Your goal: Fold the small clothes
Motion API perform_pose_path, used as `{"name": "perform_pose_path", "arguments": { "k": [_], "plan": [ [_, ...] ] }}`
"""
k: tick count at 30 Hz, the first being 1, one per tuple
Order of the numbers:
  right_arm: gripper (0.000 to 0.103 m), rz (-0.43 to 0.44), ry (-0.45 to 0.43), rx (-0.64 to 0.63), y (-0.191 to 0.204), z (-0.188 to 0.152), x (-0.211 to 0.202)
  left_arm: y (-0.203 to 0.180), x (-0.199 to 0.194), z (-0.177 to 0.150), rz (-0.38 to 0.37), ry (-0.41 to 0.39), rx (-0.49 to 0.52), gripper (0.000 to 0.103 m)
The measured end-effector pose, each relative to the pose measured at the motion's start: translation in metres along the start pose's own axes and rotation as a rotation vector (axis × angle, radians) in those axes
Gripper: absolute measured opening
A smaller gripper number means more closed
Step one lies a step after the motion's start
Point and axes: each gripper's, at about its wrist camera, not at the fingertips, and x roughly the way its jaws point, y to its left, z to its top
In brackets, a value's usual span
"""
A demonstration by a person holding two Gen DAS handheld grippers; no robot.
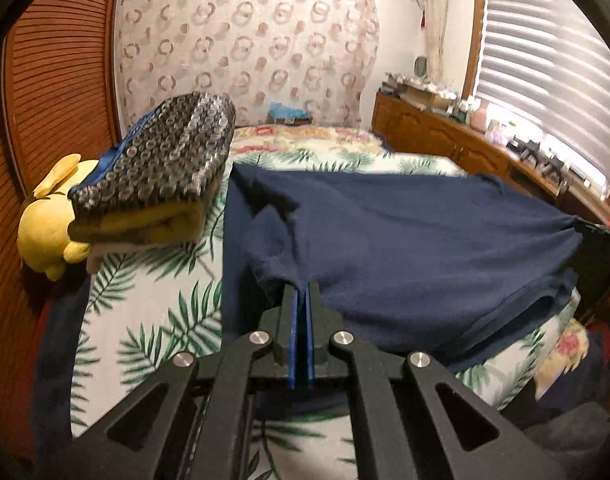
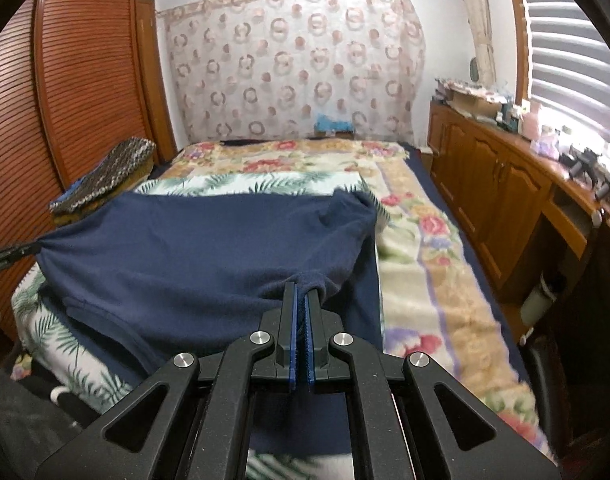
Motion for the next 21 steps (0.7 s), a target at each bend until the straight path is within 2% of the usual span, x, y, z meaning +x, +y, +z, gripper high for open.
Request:
{"name": "perform_pose_path", "arguments": {
  "k": [3,5,9,11,13,16,17,18,21],
  "plan": [
    [0.001,-0.006,0.065,0.023,-0.002,-0.021,0.012,0.003,0.014,-0.009,0.032,0.047,-0.001,0.002],
    [0.001,-0.017,0.099,0.026,-0.004,-0.032,0.021,0.003,0.017,-0.014,0.028,0.067,0.002,0.005],
    [0.008,-0.032,0.148,0.026,-0.004,-0.042,0.031,0.005,0.011,-0.017,0.009,0.065,-0.009,0.019],
    [0.016,-0.033,0.133,0.020,-0.006,-0.039,0.027,0.007,0.004,-0.016,0.004,0.053,-0.020,0.026],
    [0.029,-0.069,0.106,-0.002,-0.005,-0.032,0.021,0.010,-0.003,-0.012,0.003,0.034,-0.030,0.039],
    [0.034,-0.096,0.068,-0.037,-0.002,-0.020,0.017,0.018,-0.006,-0.007,0.011,0.018,-0.036,0.043],
    [0.041,-0.097,0.059,-0.037,-0.001,-0.016,0.019,0.020,-0.005,-0.006,0.020,0.019,-0.037,0.044],
    [0.045,-0.093,0.053,-0.038,0.001,-0.012,0.022,0.022,-0.002,-0.003,0.033,0.020,-0.035,0.044],
    [0.046,-0.049,0.046,-0.052,0.012,-0.003,0.041,0.028,0.011,0.003,0.065,0.033,-0.029,0.044]
  ]
}}
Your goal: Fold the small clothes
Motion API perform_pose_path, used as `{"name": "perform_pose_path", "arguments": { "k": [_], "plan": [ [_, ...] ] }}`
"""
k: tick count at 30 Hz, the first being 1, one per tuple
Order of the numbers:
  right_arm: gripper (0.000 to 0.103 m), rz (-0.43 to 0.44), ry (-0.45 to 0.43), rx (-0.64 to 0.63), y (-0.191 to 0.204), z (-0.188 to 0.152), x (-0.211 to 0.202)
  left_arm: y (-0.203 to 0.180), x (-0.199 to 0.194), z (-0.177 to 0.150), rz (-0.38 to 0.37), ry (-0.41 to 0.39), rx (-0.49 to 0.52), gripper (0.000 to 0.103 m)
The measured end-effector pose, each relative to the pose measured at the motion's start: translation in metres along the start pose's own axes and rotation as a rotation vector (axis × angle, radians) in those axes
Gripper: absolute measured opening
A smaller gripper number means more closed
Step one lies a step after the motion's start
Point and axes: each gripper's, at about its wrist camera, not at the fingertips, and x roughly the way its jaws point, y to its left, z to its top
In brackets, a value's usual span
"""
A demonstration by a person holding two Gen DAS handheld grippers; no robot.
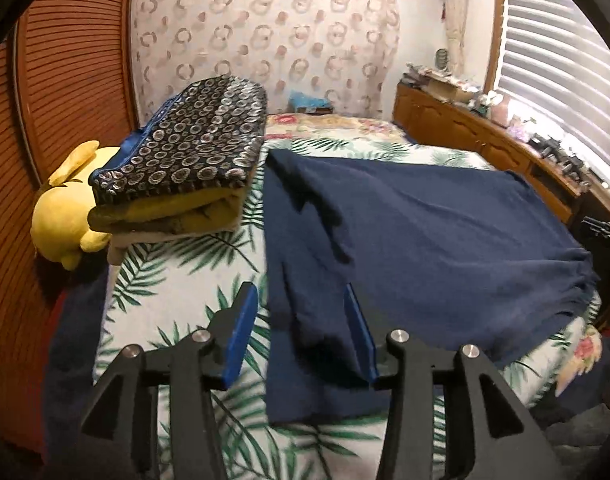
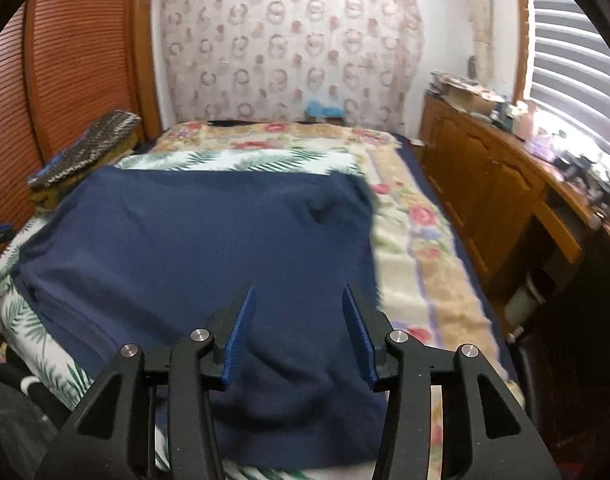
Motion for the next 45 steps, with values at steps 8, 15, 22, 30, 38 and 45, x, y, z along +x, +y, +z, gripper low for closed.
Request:
{"name": "perform_pose_path", "arguments": {
  "k": [8,15,22,30,38,45],
  "plan": [
    [0.046,0.071,0.075,-0.035,0.031,0.012,0.068,0.011,0.045,0.013,-0.029,0.065,-0.007,0.043],
    [0.047,0.036,0.153,-0.092,0.040,0.004,0.093,0.009,0.068,0.008,-0.070,0.135,-0.004,0.043],
    [0.048,0.046,0.154,-0.087,0.037,0.002,0.096,0.000,0.061,0.006,-0.083,0.136,0.046,0.003],
    [0.049,0.044,0.150,-0.089,0.038,0.003,0.095,0.010,0.027,-0.004,-0.036,0.035,-0.010,0.002],
    [0.049,0.044,0.150,-0.089,0.038,0.003,0.095,0.012,0.036,-0.004,-0.026,0.078,-0.021,0.011],
    [0.049,0.044,0.150,-0.089,0.038,0.002,0.095,0.017,0.042,-0.008,-0.030,0.125,-0.024,0.029]
  ]
}}
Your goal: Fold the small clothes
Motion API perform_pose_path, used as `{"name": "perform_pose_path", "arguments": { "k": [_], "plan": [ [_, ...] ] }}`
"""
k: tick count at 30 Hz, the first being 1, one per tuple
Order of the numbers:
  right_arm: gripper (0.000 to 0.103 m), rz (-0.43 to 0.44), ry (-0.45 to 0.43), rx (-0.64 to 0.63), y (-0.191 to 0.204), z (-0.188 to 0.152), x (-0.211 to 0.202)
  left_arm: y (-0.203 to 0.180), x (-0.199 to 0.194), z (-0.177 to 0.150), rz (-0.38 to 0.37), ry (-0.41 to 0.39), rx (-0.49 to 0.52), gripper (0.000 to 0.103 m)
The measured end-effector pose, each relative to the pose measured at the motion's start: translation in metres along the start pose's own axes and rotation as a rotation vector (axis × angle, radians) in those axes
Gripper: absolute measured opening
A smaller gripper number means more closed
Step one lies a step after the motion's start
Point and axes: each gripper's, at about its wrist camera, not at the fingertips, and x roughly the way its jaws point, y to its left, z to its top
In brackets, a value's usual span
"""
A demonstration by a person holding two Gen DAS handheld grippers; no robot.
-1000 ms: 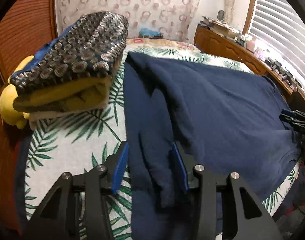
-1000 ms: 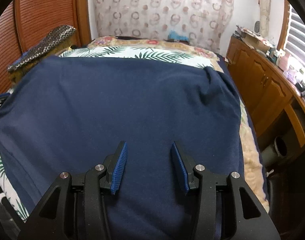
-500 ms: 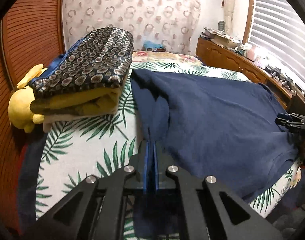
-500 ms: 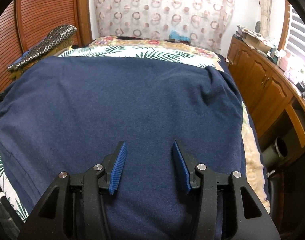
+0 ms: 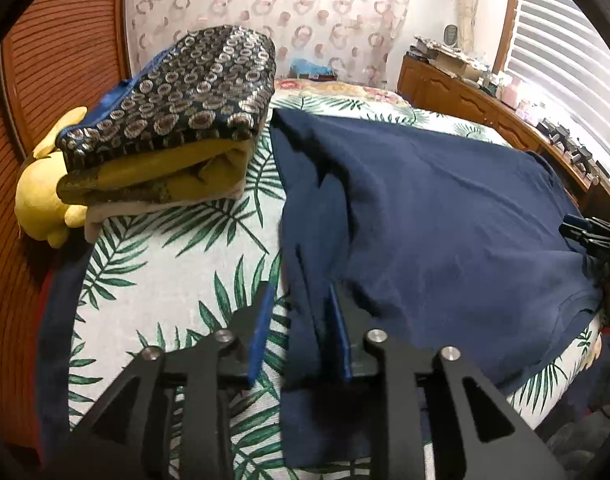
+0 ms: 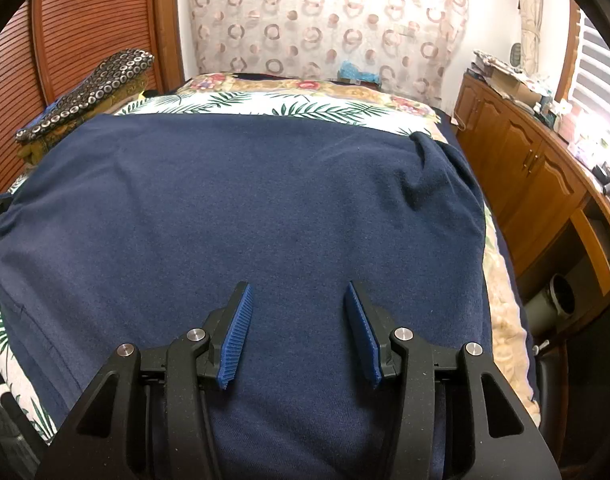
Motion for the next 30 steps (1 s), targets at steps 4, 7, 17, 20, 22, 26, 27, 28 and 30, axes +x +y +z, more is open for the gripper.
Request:
{"name": "perform_pose_path", "arguments": {
  "k": [4,7,17,20,22,26,27,28,30],
  "plan": [
    [0.049,0.001,0.000,0.000,-0.0001,0.0000,0.0000,-0.0023,0.0023,-0.0018,0.004,0.011,0.005,0.033],
    [0.049,0.000,0.000,0.000,-0.0001,-0.0001,0.0000,-0.0020,0.0023,-0.0027,0.008,0.014,0.006,0.036],
    [0.049,0.001,0.000,0.000,-0.0002,-0.0002,0.0001,-0.0005,0.0036,-0.0032,0.009,0.006,0.000,0.037],
    [0.049,0.001,0.000,0.000,-0.0003,-0.0003,0.0001,0.0000,0.0022,-0.0035,-0.034,0.001,-0.018,0.037],
    [0.049,0.001,0.000,0.000,-0.0002,-0.0003,0.0001,0.0015,0.0019,-0.0034,-0.073,0.002,-0.036,0.037],
    [0.049,0.001,0.000,0.000,-0.0003,-0.0004,0.0001,-0.0001,0.0023,-0.0023,-0.082,0.003,-0.033,0.037],
    [0.049,0.001,0.000,0.000,-0.0005,-0.0005,0.0001,-0.0008,0.0025,-0.0021,-0.093,0.003,-0.031,0.037],
    [0.049,0.001,0.000,0.000,-0.0005,-0.0005,0.0001,-0.0019,0.0022,-0.0012,-0.102,0.004,-0.030,0.033],
    [0.049,0.003,0.000,0.001,-0.0010,-0.0009,0.0000,-0.0031,0.0032,-0.0005,-0.133,0.013,-0.028,0.015]
  ]
}}
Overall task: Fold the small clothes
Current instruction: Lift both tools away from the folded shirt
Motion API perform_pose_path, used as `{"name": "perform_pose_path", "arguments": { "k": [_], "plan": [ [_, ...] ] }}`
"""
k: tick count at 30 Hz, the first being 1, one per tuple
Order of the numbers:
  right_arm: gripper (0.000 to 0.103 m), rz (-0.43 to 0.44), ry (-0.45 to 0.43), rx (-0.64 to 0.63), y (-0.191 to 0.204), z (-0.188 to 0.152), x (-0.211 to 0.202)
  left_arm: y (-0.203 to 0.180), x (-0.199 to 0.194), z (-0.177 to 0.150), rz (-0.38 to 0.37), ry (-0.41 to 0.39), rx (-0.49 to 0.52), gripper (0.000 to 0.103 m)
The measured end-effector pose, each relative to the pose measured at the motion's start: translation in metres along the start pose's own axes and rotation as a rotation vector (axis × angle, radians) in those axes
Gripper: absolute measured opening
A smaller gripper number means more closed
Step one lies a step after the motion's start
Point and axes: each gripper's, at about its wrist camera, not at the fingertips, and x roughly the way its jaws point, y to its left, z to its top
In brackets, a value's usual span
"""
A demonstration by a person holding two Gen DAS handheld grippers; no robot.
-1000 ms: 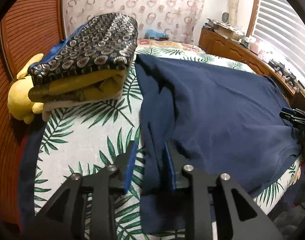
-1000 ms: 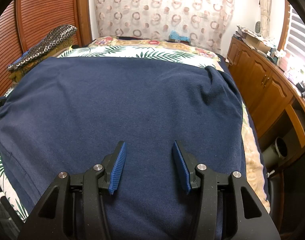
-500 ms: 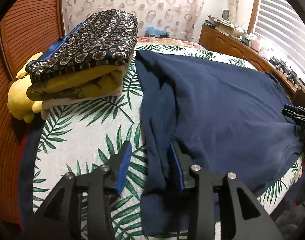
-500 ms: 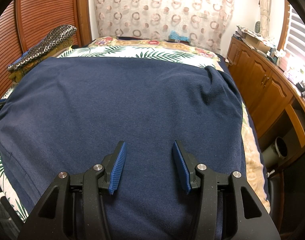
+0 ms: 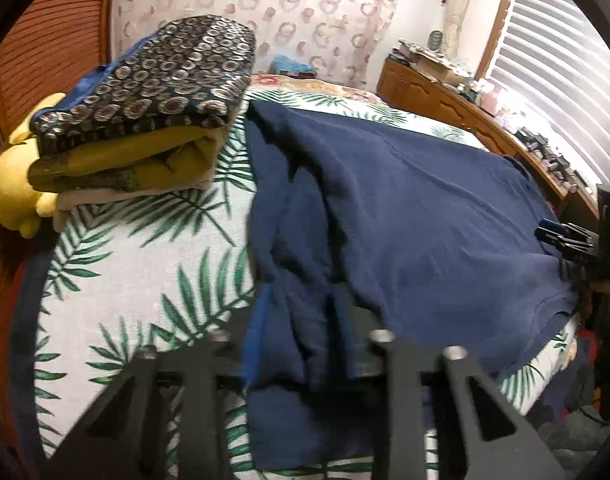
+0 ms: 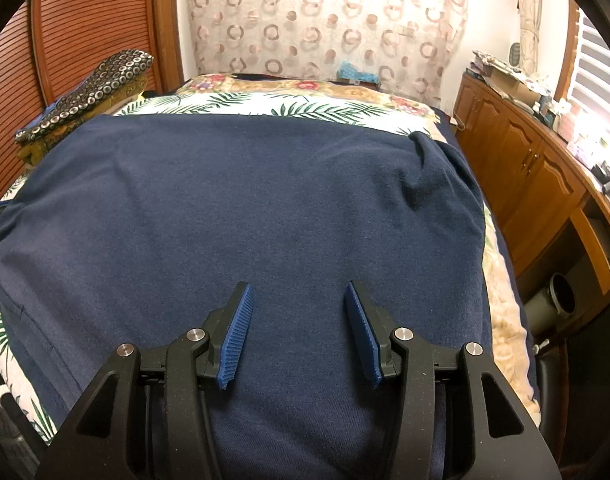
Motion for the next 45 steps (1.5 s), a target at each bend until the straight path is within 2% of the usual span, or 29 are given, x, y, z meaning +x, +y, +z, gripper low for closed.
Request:
{"name": "perform_pose_path", "arguments": {
  "k": [1,3,8,12,17,26,29,32,35,38,40,45],
  "plan": [
    [0.049,0.000,0.000,0.000,0.001,0.000,0.000,-0.001,0.000,0.001,-0.008,0.001,0.002,0.006],
    [0.049,0.007,-0.001,0.007,-0.001,0.001,0.000,-0.006,-0.001,0.004,-0.008,-0.006,0.014,0.003],
    [0.049,0.035,-0.015,0.046,-0.010,0.000,-0.009,-0.026,-0.023,0.022,-0.078,-0.094,0.024,0.002],
    [0.049,0.066,-0.047,0.087,-0.021,-0.006,-0.027,-0.056,-0.036,0.045,-0.118,-0.146,0.082,0.002],
    [0.049,0.024,-0.087,0.098,-0.037,-0.006,-0.053,-0.106,-0.036,0.080,-0.192,-0.186,0.168,0.001],
    [0.049,-0.008,-0.155,0.119,-0.052,-0.009,-0.088,-0.205,-0.024,0.122,-0.318,-0.184,0.319,0.001],
    [0.049,-0.016,-0.171,0.121,-0.056,-0.007,-0.095,-0.221,-0.016,0.124,-0.342,-0.165,0.334,0.002],
    [0.049,-0.017,-0.178,0.129,-0.060,-0.006,-0.098,-0.229,0.000,0.123,-0.341,-0.113,0.347,0.002],
    [0.049,-0.023,-0.173,0.125,-0.061,-0.004,-0.097,-0.235,0.011,0.115,-0.324,-0.071,0.363,0.005],
    [0.049,-0.024,-0.167,0.128,-0.067,0.001,-0.093,-0.237,0.007,0.109,-0.308,-0.082,0.374,0.022],
    [0.049,-0.020,-0.161,0.132,-0.073,0.003,-0.090,-0.234,0.001,0.109,-0.312,-0.089,0.367,0.038],
    [0.049,-0.032,-0.135,0.136,-0.090,0.020,-0.072,-0.223,-0.007,0.113,-0.292,-0.119,0.354,0.047]
  ]
}}
